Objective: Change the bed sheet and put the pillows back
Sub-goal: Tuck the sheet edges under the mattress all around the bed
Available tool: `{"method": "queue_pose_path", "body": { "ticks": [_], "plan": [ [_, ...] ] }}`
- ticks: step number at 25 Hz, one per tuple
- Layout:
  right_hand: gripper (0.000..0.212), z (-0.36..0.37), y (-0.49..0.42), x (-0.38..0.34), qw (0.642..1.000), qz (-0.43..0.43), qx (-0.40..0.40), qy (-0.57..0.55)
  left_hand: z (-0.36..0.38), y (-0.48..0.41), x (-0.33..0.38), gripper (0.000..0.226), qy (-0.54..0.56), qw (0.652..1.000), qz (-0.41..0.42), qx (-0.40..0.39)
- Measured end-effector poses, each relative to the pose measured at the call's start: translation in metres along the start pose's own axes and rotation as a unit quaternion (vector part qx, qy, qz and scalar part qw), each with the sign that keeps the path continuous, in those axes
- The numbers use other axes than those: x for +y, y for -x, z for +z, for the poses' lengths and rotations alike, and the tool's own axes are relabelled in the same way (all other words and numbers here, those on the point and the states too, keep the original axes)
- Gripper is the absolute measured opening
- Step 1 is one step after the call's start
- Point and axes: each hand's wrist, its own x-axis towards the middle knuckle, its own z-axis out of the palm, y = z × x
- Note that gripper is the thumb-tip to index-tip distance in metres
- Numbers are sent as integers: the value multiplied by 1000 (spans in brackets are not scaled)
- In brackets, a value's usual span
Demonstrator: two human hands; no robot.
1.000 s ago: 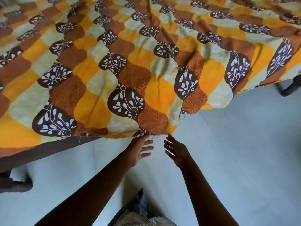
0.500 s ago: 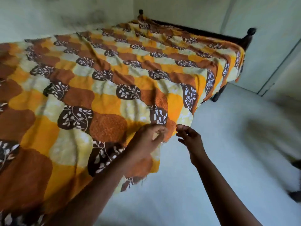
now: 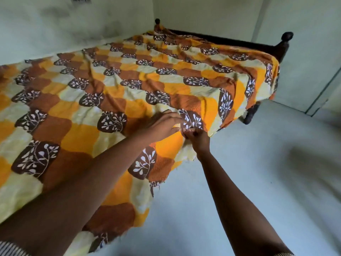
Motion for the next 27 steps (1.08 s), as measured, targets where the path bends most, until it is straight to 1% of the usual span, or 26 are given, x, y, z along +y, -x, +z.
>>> {"method": "queue_pose_path", "body": {
  "ticks": [3,4,6,8,10,11,13,15,17,18,20,21,22,23,24,25,26,27],
  "plan": [
    [29,-30,-19,5,997,-46,-50,25,10,-29,9,40,-101,990,29,-90],
    [28,-40,-24,5,997,-58,-53,23,9,-39,13,37,-125,987,28,-94],
    [24,-55,-29,0,996,-67,-55,17,5,-62,21,28,-128,989,7,-77],
    [21,-58,-31,1,998,-57,-31,14,4,-83,27,23,-116,990,-30,-76],
    [29,-57,-28,6,1000,-15,-2,-2,9,-91,34,22,-116,987,-59,-95],
    [31,-55,-24,12,1000,8,-1,-18,13,-90,36,22,-120,985,-70,-101],
    [26,-57,-4,21,997,50,-34,-58,19,-78,38,26,-107,988,-81,-75],
    [19,-56,21,32,986,97,-89,-105,25,-51,44,30,-52,996,-74,22],
    [17,-52,48,43,974,130,-132,-131,30,-8,58,31,20,991,-77,110],
    [17,-46,61,48,966,150,-152,-143,34,18,68,30,51,986,-93,132],
    [14,-30,88,59,944,208,-192,-170,46,74,91,25,143,969,-163,118],
    [11,-18,103,67,928,239,-219,-183,53,103,102,21,206,949,-219,98],
    [9,-7,115,76,910,266,-248,-198,61,132,112,18,275,917,-278,83],
    [11,5,128,85,887,291,-282,-221,67,159,120,16,351,867,-346,75],
    [21,21,140,91,861,312,-319,-243,72,187,126,17,425,796,-424,83],
    [38,37,152,94,839,329,-349,-256,76,215,133,20,489,708,-498,106],
    [51,52,163,93,822,345,-368,-264,79,240,139,21,544,613,-555,139],
    [54,65,172,88,808,359,-377,-276,80,262,145,23,587,523,-592,178]
  ]
}}
